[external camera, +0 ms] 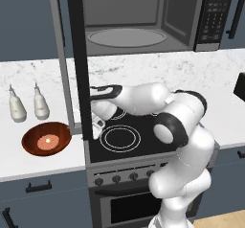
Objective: Open the microwave, place the bowl with waffle inside the microwave, then close the microwave door and turn it on.
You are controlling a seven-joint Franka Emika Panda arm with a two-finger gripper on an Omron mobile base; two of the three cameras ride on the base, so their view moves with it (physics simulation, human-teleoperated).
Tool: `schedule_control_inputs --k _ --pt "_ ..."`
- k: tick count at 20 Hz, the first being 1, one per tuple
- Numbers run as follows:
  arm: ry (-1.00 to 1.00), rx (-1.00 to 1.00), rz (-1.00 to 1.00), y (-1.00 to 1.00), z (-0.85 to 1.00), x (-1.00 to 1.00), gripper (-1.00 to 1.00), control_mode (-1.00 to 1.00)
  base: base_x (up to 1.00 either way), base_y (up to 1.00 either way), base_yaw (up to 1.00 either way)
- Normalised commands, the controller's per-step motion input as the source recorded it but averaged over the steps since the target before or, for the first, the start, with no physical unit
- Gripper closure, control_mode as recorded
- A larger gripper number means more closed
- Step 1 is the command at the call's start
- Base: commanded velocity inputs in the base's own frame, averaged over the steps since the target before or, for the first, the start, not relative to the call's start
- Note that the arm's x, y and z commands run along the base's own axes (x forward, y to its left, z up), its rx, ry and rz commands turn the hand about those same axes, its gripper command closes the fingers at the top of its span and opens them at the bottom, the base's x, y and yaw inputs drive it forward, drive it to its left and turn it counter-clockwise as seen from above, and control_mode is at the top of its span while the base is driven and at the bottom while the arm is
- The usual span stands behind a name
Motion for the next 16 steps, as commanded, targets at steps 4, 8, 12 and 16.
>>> schedule_control_inputs --k 4,8,12,16 --pt "0.0 -0.08 -0.11 0.28 -0.34 0.39 -1.0 -1.0 0.0 0.0 0.0" --pt "0.0 -0.06 -0.03 0.01 -0.33 0.37 -1.0 -1.0 0.0 0.0 0.0" --pt "0.0 -0.05 -0.01 0.11 -0.3 0.28 -1.0 -1.0 0.0 0.0 0.0" --pt "0.0 -0.07 -0.02 0.43 -0.3 0.16 -1.0 -1.0 0.0 0.0 0.0"
